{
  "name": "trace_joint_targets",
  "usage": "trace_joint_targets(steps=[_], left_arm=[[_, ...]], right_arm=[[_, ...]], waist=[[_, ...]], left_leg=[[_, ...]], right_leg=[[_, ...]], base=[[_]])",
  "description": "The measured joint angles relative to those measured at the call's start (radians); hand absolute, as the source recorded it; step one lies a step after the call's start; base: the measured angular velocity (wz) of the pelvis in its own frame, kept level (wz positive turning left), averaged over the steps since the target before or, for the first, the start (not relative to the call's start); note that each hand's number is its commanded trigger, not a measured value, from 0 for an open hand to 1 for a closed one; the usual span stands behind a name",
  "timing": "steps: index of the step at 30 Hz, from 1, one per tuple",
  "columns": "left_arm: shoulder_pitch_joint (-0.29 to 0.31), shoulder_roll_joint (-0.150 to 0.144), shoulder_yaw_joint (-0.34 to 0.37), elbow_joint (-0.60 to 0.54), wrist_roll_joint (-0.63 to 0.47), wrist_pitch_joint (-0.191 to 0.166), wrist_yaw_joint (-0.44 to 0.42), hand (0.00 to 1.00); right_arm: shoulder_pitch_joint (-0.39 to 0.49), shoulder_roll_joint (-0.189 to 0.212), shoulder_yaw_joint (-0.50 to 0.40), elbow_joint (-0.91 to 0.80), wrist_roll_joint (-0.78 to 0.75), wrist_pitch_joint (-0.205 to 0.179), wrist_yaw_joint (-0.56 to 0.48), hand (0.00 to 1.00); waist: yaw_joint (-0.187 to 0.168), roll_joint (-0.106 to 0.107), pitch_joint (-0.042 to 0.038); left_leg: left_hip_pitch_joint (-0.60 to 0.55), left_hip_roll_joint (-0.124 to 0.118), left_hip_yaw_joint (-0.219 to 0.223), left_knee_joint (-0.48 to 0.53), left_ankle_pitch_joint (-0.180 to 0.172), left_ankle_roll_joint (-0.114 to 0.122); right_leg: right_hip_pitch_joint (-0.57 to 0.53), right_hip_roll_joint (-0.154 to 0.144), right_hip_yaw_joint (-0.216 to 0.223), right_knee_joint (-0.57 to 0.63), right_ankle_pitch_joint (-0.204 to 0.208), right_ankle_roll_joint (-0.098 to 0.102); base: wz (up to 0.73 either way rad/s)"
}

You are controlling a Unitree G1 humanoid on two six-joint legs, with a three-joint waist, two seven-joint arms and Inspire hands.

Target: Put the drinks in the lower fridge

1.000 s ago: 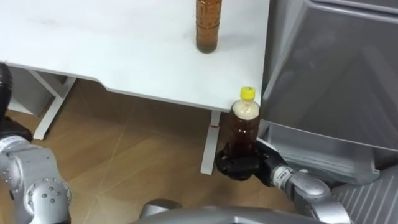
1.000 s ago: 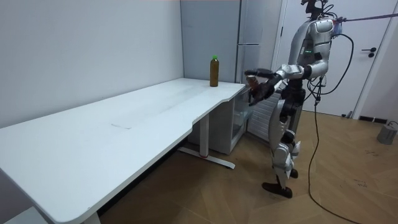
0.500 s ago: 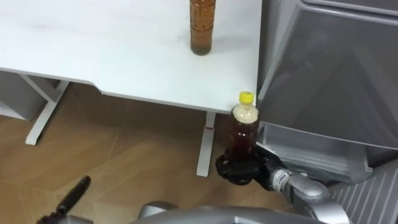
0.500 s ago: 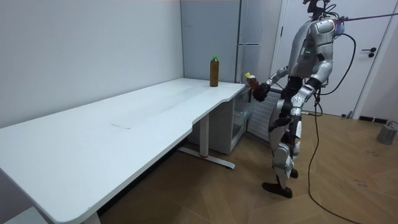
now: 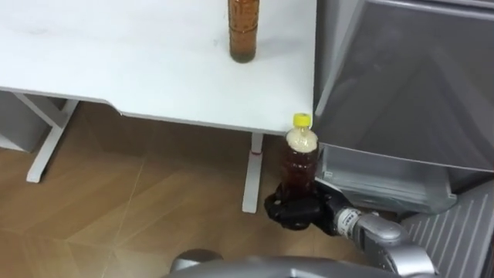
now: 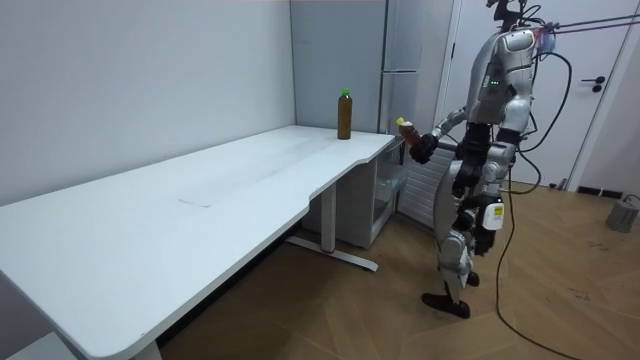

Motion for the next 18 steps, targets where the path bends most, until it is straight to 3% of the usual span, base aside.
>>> trace_joint_targets(steps=[6, 8, 13, 18], left_arm=[[-0.077, 0.010, -0.051, -0.022, 0.213, -0.001, -0.048, 0.00], [-0.088, 0.009, -0.052, -0.024, 0.213, -0.001, -0.053, 0.00], [-0.082, 0.005, -0.049, -0.056, 0.242, -0.001, -0.069, 0.00], [-0.074, 0.012, -0.048, -0.085, 0.386, -0.003, -0.087, 0.00]], right_arm=[[-0.018, -0.012, -0.004, 0.000, 0.051, 0.000, -0.011, 1.00], [-0.018, -0.014, -0.004, 0.000, 0.067, 0.000, -0.023, 1.00], [-0.017, -0.014, -0.005, 0.011, 0.076, -0.001, -0.047, 1.00], [-0.021, -0.012, -0.020, 0.013, 0.077, -0.001, -0.056, 1.00]], waist=[[-0.036, -0.005, 0.0003], [-0.035, -0.007, -0.0008], [-0.039, -0.011, 0.0019], [-0.067, -0.013, 0.0053]], left_leg=[[0.000, 0.000, 0.003, -0.005, 0.000, 0.000], [0.008, 0.000, 0.009, -0.013, 0.000, 0.000], [0.023, 0.001, 0.027, -0.020, 0.000, 0.000], [0.021, 0.001, 0.026, -0.030, 0.000, 0.001]], right_leg=[[-0.004, 0.000, 0.003, 0.000, 0.000, 0.000], [-0.003, 0.000, 0.010, 0.000, 0.000, 0.000], [-0.001, 0.000, 0.025, -0.002, 0.000, 0.001], [-0.003, 0.000, 0.026, -0.002, 0.000, 0.001]], base=[[-0.01], [-0.10], [-0.09], [0.00]])
